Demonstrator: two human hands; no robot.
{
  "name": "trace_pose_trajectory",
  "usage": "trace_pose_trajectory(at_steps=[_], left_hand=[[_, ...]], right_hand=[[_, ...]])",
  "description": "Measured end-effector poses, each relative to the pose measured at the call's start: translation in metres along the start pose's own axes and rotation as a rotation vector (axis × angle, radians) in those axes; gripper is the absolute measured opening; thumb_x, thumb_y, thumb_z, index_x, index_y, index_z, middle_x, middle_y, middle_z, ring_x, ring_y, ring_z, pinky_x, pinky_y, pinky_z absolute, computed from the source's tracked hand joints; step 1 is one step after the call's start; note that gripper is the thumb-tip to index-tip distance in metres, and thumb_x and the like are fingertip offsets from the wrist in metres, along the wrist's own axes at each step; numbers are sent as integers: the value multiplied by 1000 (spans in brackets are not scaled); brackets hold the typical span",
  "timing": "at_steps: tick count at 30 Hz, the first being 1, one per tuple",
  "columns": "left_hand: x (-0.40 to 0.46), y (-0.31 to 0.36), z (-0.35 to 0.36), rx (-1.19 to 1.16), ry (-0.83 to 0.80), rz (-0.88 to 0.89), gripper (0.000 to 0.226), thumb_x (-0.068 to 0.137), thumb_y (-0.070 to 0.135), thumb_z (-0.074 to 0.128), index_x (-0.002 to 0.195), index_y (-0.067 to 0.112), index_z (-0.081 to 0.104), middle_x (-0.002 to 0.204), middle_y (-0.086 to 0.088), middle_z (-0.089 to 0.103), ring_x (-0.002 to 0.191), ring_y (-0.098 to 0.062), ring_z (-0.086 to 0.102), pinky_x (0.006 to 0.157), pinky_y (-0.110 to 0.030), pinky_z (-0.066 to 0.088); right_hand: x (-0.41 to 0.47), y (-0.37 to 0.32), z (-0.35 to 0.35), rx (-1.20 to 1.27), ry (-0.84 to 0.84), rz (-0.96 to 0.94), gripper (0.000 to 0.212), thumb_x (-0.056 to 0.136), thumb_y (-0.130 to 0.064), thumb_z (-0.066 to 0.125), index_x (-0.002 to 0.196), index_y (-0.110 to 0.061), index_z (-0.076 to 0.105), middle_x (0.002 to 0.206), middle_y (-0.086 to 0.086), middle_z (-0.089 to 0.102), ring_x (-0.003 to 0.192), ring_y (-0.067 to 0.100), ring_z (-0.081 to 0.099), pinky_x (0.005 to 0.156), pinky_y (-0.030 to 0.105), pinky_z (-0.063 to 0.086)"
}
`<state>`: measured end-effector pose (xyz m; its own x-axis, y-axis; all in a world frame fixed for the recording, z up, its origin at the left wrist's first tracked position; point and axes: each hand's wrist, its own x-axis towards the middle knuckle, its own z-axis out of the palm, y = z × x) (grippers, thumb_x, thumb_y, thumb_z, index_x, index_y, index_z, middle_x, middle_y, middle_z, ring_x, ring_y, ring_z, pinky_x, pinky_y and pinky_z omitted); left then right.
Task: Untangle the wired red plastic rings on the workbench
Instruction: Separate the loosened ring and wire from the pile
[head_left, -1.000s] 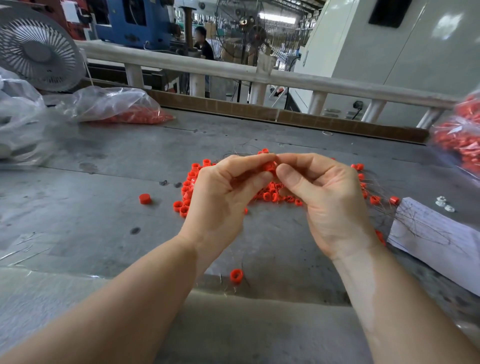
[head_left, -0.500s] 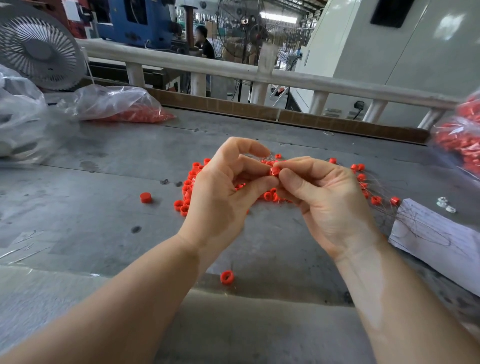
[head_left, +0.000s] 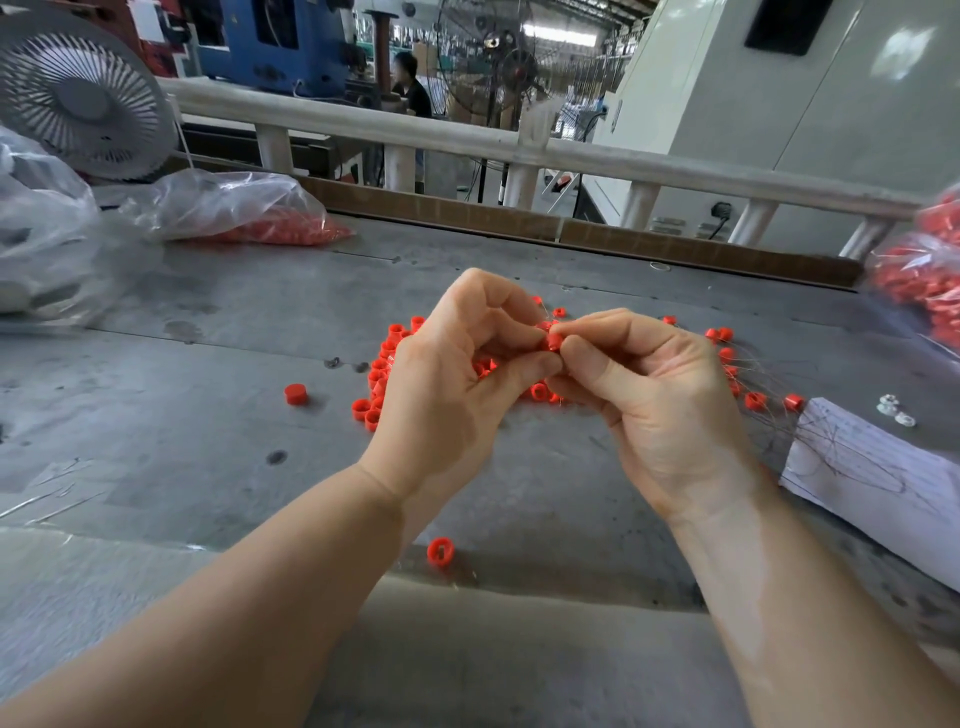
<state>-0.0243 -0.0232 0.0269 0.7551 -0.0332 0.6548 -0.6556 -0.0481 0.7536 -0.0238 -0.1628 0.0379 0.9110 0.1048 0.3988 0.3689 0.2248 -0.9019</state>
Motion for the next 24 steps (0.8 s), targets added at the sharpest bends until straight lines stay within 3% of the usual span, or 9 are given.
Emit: trace_pose_trajectory(at_steps=[3,8,24], left_hand=[[0,2,2,-168,21,-64,28,69,16,72,89,22,54,74,7,71,74,-7,67,72,-23,54],[0,5,3,-301,1,-79,26,66,8,69,90,8,59,80,2,71,79,-8,69,74,-17,52],[-2,6,3,-274,39,-150,26,66,10,71,91,4,70,82,2,73,83,-13,71,76,-20,54]], right_hand=[[1,-1,1,49,-7,-33,8,64,-19,75,72,-19,76,74,-3,71,74,10,68,66,21,54],[2,-2,-1,177,-20,-18,15,58,-21,72,72,-17,76,75,-3,72,76,9,68,67,19,54],[2,-1,-2,170,-55,-15,16,58,-19,73,73,-18,76,79,-2,71,79,11,68,70,21,54]])
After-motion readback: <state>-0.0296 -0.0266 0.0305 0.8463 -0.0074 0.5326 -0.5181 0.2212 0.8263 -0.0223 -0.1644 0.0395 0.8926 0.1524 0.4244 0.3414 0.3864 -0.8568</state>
